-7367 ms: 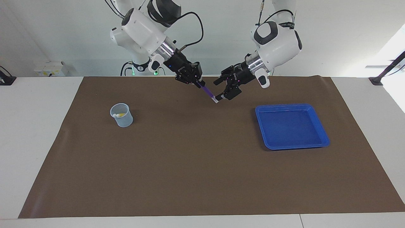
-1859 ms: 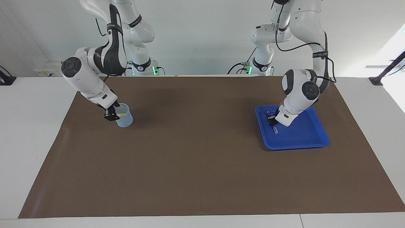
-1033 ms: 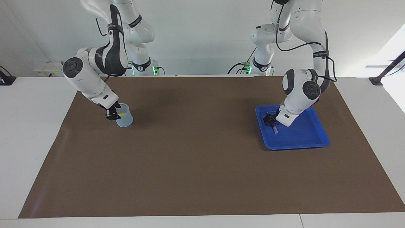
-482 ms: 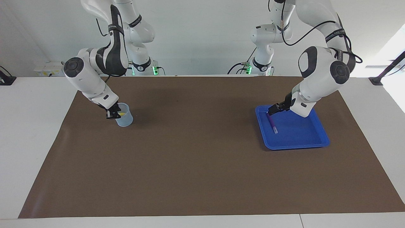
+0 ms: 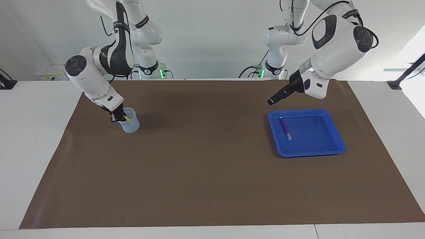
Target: Right arm passes pens to left for tray arrangement
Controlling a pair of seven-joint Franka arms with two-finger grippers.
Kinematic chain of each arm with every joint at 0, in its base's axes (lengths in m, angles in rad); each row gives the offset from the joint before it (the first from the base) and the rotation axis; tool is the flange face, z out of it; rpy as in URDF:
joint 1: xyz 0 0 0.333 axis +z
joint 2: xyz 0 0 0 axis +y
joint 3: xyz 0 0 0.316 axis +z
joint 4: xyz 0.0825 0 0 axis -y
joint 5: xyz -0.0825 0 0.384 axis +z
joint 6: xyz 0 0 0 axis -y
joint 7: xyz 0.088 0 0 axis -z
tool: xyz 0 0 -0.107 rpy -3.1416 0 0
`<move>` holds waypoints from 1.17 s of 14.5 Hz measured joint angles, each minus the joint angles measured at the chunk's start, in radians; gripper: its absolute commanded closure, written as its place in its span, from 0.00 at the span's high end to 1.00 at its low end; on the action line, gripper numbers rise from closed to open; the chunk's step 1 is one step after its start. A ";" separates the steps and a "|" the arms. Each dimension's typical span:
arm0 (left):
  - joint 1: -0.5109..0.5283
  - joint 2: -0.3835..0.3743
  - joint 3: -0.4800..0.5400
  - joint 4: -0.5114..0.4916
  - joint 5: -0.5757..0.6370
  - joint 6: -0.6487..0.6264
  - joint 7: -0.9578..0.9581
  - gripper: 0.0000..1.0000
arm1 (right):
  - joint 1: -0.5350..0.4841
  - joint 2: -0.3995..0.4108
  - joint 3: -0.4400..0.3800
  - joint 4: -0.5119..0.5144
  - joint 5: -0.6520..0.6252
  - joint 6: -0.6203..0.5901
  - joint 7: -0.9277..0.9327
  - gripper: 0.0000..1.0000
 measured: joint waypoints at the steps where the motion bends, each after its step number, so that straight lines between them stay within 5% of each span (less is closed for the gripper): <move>1: 0.000 -0.011 -0.001 -0.003 -0.032 -0.002 -0.026 1.00 | -0.001 0.000 0.000 0.013 0.009 -0.029 0.003 0.00; 6: 0.002 -0.069 0.000 -0.078 -0.207 0.013 -0.112 1.00 | -0.006 -0.018 -0.003 0.204 0.021 -0.281 0.125 0.00; 10: 0.027 -0.111 0.006 -0.170 -0.353 0.089 -0.157 1.00 | -0.005 -0.081 0.001 0.329 0.119 -0.473 0.466 0.00; 17: 0.026 -0.132 0.000 -0.212 -0.417 0.186 -0.411 1.00 | 0.116 -0.083 0.020 0.333 0.390 -0.396 1.230 0.00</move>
